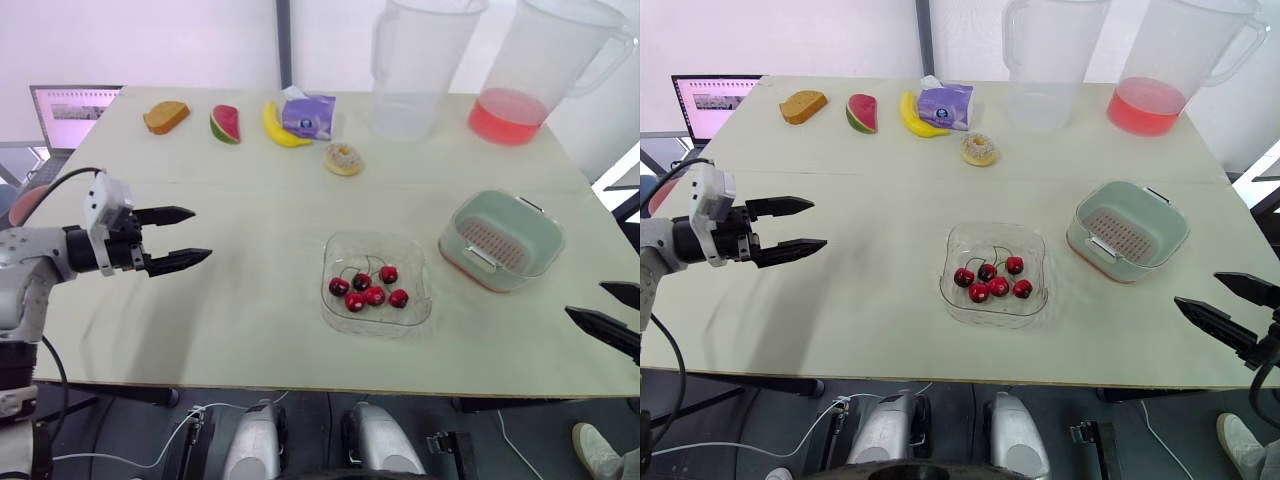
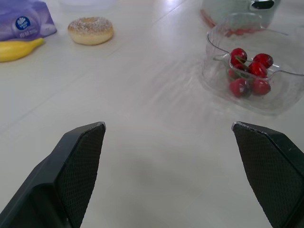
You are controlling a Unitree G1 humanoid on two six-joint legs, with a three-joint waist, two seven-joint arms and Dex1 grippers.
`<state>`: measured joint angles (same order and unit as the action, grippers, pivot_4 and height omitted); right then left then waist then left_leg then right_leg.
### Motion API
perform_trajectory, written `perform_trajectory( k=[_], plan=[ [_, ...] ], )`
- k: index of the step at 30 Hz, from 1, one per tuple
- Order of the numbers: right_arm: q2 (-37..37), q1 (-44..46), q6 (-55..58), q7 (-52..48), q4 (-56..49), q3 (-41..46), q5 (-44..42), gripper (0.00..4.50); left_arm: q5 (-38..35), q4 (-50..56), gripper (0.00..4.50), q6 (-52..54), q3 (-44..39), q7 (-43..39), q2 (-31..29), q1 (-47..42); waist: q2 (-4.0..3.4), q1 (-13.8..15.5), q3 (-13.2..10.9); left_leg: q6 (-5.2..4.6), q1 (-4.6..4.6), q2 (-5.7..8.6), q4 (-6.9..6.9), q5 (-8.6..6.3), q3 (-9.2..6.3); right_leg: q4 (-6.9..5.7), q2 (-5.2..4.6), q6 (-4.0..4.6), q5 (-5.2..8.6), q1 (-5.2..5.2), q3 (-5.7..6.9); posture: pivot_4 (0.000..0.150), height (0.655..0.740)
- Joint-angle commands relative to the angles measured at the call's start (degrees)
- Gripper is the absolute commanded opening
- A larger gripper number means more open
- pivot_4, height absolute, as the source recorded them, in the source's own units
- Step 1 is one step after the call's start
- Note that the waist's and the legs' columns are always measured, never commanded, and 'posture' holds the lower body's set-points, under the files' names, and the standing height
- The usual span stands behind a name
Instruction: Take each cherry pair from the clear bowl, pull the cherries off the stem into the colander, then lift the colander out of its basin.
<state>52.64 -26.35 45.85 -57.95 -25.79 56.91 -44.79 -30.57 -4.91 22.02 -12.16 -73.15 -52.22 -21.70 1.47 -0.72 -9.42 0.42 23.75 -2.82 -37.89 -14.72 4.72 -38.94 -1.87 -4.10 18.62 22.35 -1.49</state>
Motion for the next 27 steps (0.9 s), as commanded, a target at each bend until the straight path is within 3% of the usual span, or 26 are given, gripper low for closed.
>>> perform_trajectory(
  k=[1, 6, 9, 14, 19, 22, 24, 27],
  plan=[
    [4.9, 4.1, 4.9, 2.9, -7.6, 0.8, -6.2, 4.46, -0.7, 4.8, 4.5, 0.2, 1.3, -1.4, -0.6, -1.8, 0.0, -0.2, 0.0, 0.0, 0.0, 0.0, 0.0, 0.0, 0.0, 0.0, 0.0, -0.01, -0.01, 0.0, 0.0, 0.15, 0.74],
    [15.1, 15.1, 9.6, 8.8, -13.1, -10.2, -11.4, 4.46, -3.0, 14.0, 4.5, 4.8, 5.9, -2.0, 0.2, -2.3, -0.04, -0.2, 0.0, 0.0, 0.01, 0.0, 0.01, 0.0, 0.0, 0.0, 0.01, -0.05, -0.03, 0.02, 0.0, 0.15, 0.74],
    [20.1, 36.0, 12.1, 17.7, -12.0, -31.6, -12.4, 4.46, -3.0, 18.8, 4.5, 7.8, 10.6, -1.8, 1.0, -2.8, -0.17, -0.5, -0.1, 0.0, 0.03, 0.0, -0.01, 0.0, 0.01, 0.01, 0.02, -0.02, -0.02, 0.06, 0.0, 0.15, 0.74],
    [16.0, 63.4, 22.5, 19.2, -9.4, -55.0, -10.8, 4.46, -2.9, 22.0, 4.5, 11.1, 14.4, 0.9, 3.5, -5.4, -0.28, -0.1, -0.2, 0.0, 0.52, 0.0, -0.04, 0.02, -0.01, -0.02, 0.07, 0.1, 0.02, 0.59, -0.03, 0.15, 0.74],
    [13.6, 77.6, 26.9, 12.8, -9.1, -71.7, -4.5, 4.46, -1.9, 23.0, 4.5, 10.0, 16.2, 2.2, 6.3, -6.7, -0.33, 0.0, -0.3, -0.03, 1.15, 0.01, -0.19, 0.01, -0.03, -0.12, 0.14, -0.05, -0.05, 1.17, -0.01, 0.15, 0.74],
    [13.8, 82.3, 24.8, 7.9, -8.0, -81.4, 3.2, 3.67, -2.1, 23.8, 4.5, 10.4, 16.4, 3.6, 7.7, -6.9, -0.33, -0.1, -0.3, -0.06, 1.25, 0.01, -0.27, 0.0, 0.0, -0.12, 0.13, -0.06, -0.06, 1.24, -0.01, 0.15, 0.74],
    [13.9, 83.9, 23.3, 5.1, -7.3, -85.6, 7.2, 2.73, -2.3, 24.3, 4.5, 10.8, 16.2, 4.2, 8.1, -6.8, -0.32, -0.1, -0.3, -0.07, 1.26, 0.0, -0.35, 0.0, -0.01, -0.14, 0.15, -0.07, -0.06, 1.22, 0.01, 0.15, 0.74],
    [12.7, 85.2, 22.1, 2.3, -6.0, -90.0, 11.7, 2.73, -2.4, 24.8, 4.5, 11.0, 16.3, 5.0, 8.3, -6.6, -0.32, -0.1, -0.3, -0.07, 1.26, 0.0, -0.4, 0.01, -0.03, -0.25, 0.17, -0.08, -0.07, 1.22, 0.03, 0.15, 0.74]
  ],
)
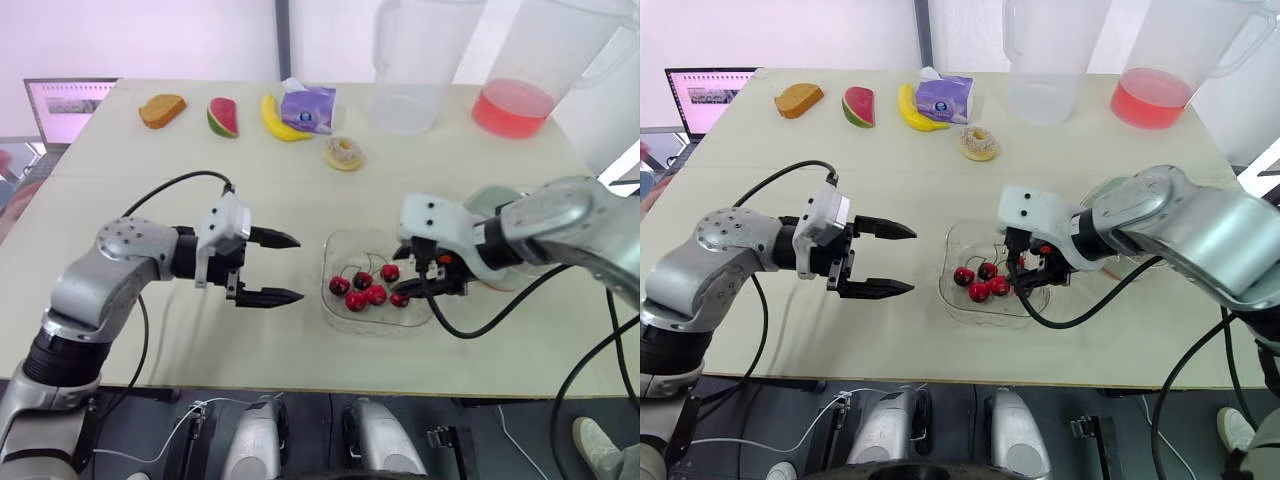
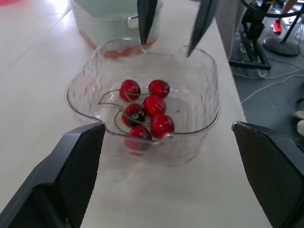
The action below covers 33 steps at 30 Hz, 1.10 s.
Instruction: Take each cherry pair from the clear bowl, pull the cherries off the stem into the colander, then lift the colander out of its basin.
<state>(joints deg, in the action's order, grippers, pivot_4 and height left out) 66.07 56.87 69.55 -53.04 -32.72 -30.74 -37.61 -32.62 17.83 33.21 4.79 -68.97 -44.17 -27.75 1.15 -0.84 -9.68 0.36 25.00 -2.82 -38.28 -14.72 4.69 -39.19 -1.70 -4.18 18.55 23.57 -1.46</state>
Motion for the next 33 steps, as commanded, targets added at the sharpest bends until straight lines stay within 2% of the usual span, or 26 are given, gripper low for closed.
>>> perform_trajectory(
  k=[1, 16, 33],
  plan=[
    [-1.1, 2.2, -1.8, -3.3, 1.2, -3.2, 5.7, 2.73, -0.4, 2.3, 4.5, -0.1, -0.6, 1.0, 0.2, -0.5, 0.0, 0.0, 0.0, 0.0, -0.01, 0.0, -0.01, 0.0, 0.0, -0.02, 0.01, 0.0, 0.0, 0.0, 0.0, 0.15, 0.74],
    [-4.9, 4.5, -9.2, -15.1, 8.2, -18.5, 26.7, 2.73, -1.6, 3.9, 4.5, 1.1, -0.4, 3.7, 1.6, 0.3, 0.0, 0.0, 0.0, 0.02, -0.02, -0.01, -0.01, 0.01, -0.02, -0.06, 0.04, 0.0, 0.0, 0.01, 0.02, 0.15, 0.74],
    [-8.1, 1.8, -14.0, -22.4, 12.0, -22.6, 41.6, 2.73, -2.9, 4.2, 4.5, 2.7, -1.2, 5.0, 1.9, 0.3, 0.0, 0.0, 0.0, 0.04, -0.02, 0.0, -0.06, 0.02, -0.04, -0.14, 0.05, 0.0, 0.0, 0.0, 0.05, 0.15, 0.74]
  ],
)
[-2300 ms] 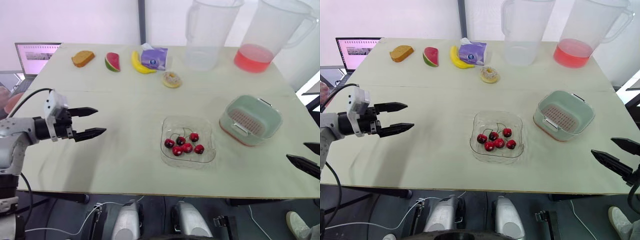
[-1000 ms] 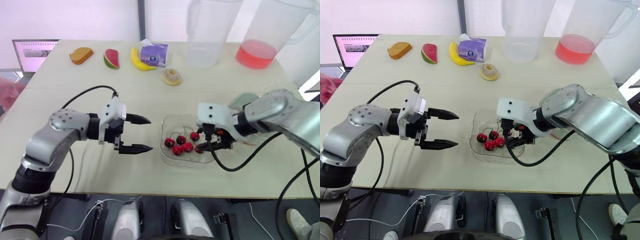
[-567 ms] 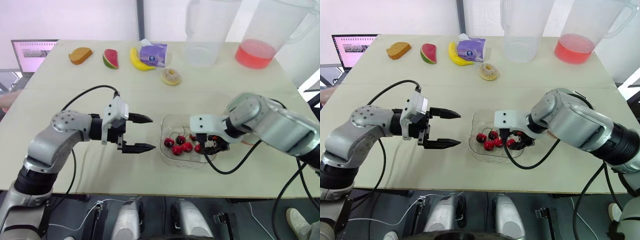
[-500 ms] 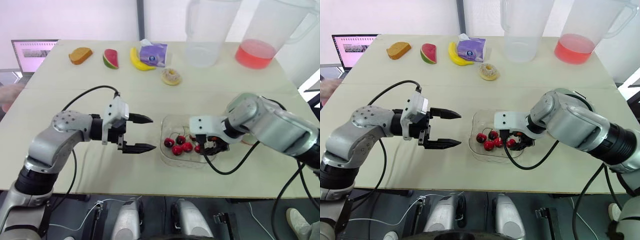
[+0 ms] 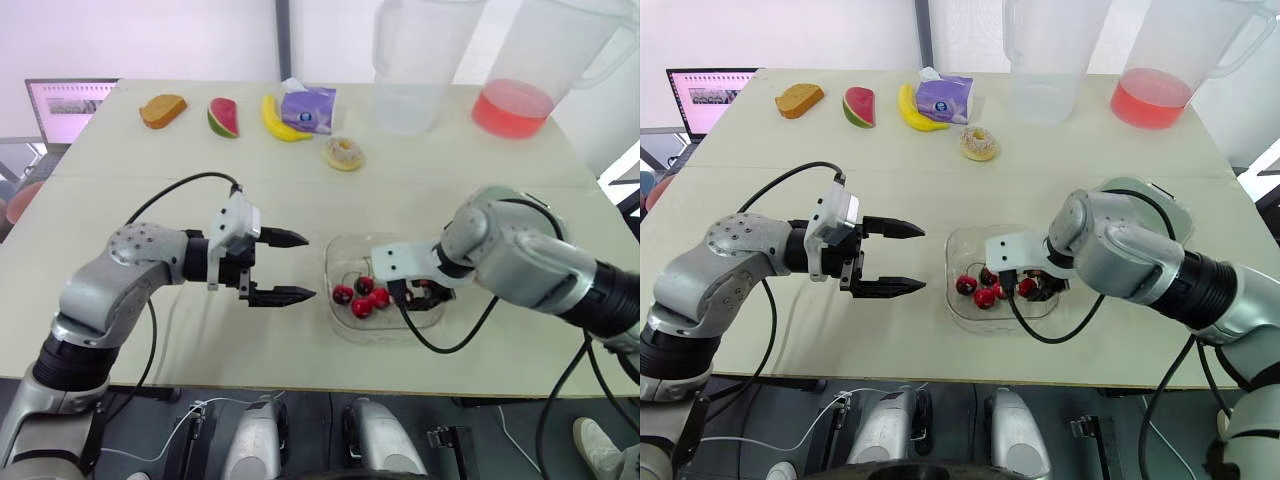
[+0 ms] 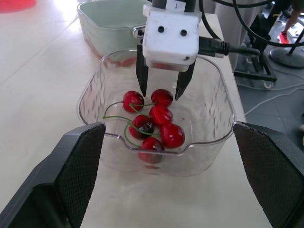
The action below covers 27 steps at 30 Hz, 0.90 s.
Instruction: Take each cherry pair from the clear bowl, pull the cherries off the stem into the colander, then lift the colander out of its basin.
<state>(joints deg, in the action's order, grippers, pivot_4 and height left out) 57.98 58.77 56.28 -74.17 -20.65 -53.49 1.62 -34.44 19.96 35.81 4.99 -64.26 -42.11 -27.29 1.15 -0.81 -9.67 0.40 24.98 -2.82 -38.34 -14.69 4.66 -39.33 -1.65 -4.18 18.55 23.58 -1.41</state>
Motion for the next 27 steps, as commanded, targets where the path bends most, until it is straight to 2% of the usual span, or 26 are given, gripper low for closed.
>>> perform_trajectory(
  k=[1, 7, 9, 12, 13, 20, 27],
  plan=[
    [-0.2, -0.2, -1.0, -1.7, 0.1, 0.0, 3.1, 2.73, -1.2, 2.1, 4.5, 0.2, -1.5, 0.4, -0.2, -0.2, 0.0, 0.0, 0.0, 0.0, 0.0, 0.0, 0.0, 0.0, 0.0, -0.01, 0.0, 0.0, 0.0, 0.0, 0.0, 0.15, 0.74],
    [-1.4, -1.2, -1.9, -3.2, 1.0, 0.3, 6.1, 2.73, -1.4, 2.4, 4.5, 0.4, -1.5, 0.8, -0.2, -0.1, 0.0, 0.0, 0.0, 0.01, -0.01, 0.0, -0.01, 0.01, -0.01, -0.02, 0.01, 0.0, 0.0, 0.0, 0.01, 0.15, 0.74],
    [-1.8, -1.4, -2.3, -3.6, 1.2, 0.6, 7.0, 2.2, -1.6, 2.4, 4.5, 0.5, -1.6, 1.0, -0.3, -0.1, 0.0, 0.0, 0.0, 0.02, -0.01, 0.0, -0.01, 0.01, 0.0, -0.03, 0.01, 0.0, 0.0, 0.0, 0.01, 0.15, 0.74],
    [-2.7, -1.5, -2.3, -3.8, 1.5, 1.4, 7.9, 0.97, -1.7, 2.3, 4.5, 0.5, -1.5, 1.0, -0.4, -0.2, 0.0, 0.0, 0.0, 0.03, -0.02, 0.0, -0.01, 0.02, -0.01, -0.04, 0.02, 0.0, 0.0, -0.01, 0.01, 0.15, 0.74],
    [-3.0, -1.4, -2.3, -4.0, 1.6, 1.8, 8.0, 0.78, -1.8, 2.3, 4.5, 0.5, -1.5, 1.0, -0.4, -0.2, 0.0, 0.0, 0.0, 0.03, -0.03, 0.0, -0.01, 0.02, 0.0, -0.04, 0.02, 0.0, 0.0, -0.01, 0.0, 0.15, 0.74],
    [-3.4, 0.4, -0.5, -5.3, 0.1, 5.0, 8.0, 0.78, -1.6, 2.0, 4.5, 0.4, -1.5, 0.8, -0.4, -0.3, 0.0, 0.0, 0.0, 0.04, -0.04, 0.0, -0.01, 0.02, -0.01, -0.06, 0.03, 0.0, 0.0, -0.01, 0.01, 0.15, 0.74],
    [0.5, 2.4, 6.6, -8.8, -8.4, 13.8, 2.6, 0.78, -1.3, 1.3, 4.5, 0.0, -1.3, 0.6, -0.3, -0.8, -0.01, 0.0, 0.0, 0.04, -0.04, 0.0, -0.01, 0.02, -0.02, -0.06, 0.02, 0.0, 0.0, -0.02, 0.02, 0.15, 0.74]
  ],
)
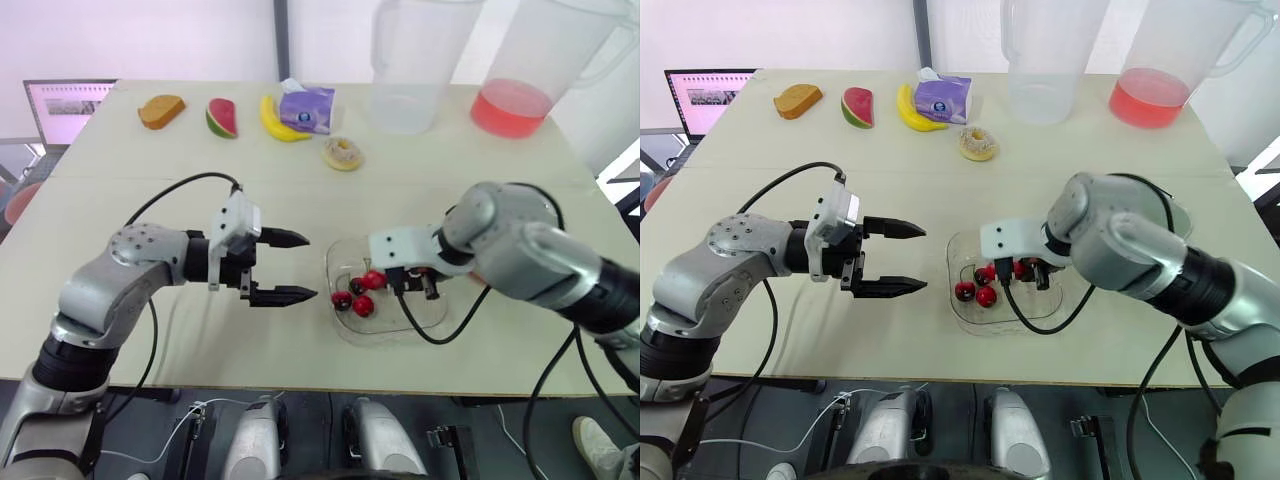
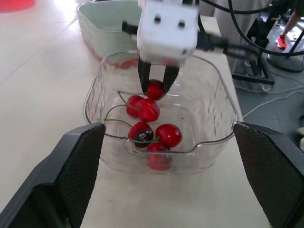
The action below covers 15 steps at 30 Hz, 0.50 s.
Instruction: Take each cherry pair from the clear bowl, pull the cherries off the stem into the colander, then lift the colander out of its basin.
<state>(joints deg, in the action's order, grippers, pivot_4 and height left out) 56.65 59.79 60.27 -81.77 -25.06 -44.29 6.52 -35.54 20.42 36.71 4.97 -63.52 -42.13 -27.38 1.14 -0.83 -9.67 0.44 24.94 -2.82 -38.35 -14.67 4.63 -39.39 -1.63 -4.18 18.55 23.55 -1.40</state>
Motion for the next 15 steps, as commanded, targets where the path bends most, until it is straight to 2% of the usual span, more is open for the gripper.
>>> perform_trajectory(
  k=[1, 5, 8, 10, 15],
  plan=[
    [2.3, 1.3, 3.4, -1.2, -4.8, 5.6, -3.1, 0.78, -0.2, 0.7, 4.5, -1.0, -1.3, -0.2, -0.2, -0.9, 0.0, 0.1, 0.0, 0.0, -0.01, 0.0, 0.0, 0.0, -0.01, 0.0, 0.0, 0.0, 0.0, -0.02, 0.0, 0.15, 0.74],
    [2.5, -0.4, 6.6, 0.8, -7.8, 11.5, -6.8, 0.78, 0.1, -0.4, 4.5, -1.4, -1.1, -0.1, 0.4, -1.8, 0.0, 0.0, 0.0, 0.0, -0.04, 0.01, 0.0, 0.0, -0.01, 0.0, -0.01, 0.0, 0.0, -0.05, 0.0, 0.15, 0.74],
    [-0.3, -3.7, 7.7, 5.8, -9.7, 18.5, -9.3, 0.78, -0.1, -2.5, 4.5, -1.7, -1.5, -0.1, 1.4, -3.6, 0.02, 0.0, 0.0, 0.0, -0.05, 0.01, 0.0, 0.0, -0.02, 0.0, 0.0, 0.0, 0.0, -0.07, 0.01, 0.15, 0.74],
    [-1.5, -6.7, 4.0, 10.8, -10.5, 22.4, -8.4, 0.78, -1.5, -4.4, 4.5, -0.4, -2.2, 0.4, 2.6, -6.0, 0.02, 0.1, 0.0, 0.0, -0.05, 0.01, -0.01, 0.0, -0.01, 0.0, 0.01, 0.0, 0.0, -0.08, 0.0, 0.15, 0.74],
    [2.8, -18.0, -18.4, 16.8, -12.9, 27.0, -4.6, 0.78, -4.5, -9.9, 4.5, 3.9, -3.2, 1.3, 5.9, -13.3, 0.03, 0.3, 0.0, -0.01, -0.05, 0.1, -0.07, -0.01, -0.06, 0.02, 0.02, -0.02, 0.0, -0.14, 0.02, 0.15, 0.74]
  ],
)
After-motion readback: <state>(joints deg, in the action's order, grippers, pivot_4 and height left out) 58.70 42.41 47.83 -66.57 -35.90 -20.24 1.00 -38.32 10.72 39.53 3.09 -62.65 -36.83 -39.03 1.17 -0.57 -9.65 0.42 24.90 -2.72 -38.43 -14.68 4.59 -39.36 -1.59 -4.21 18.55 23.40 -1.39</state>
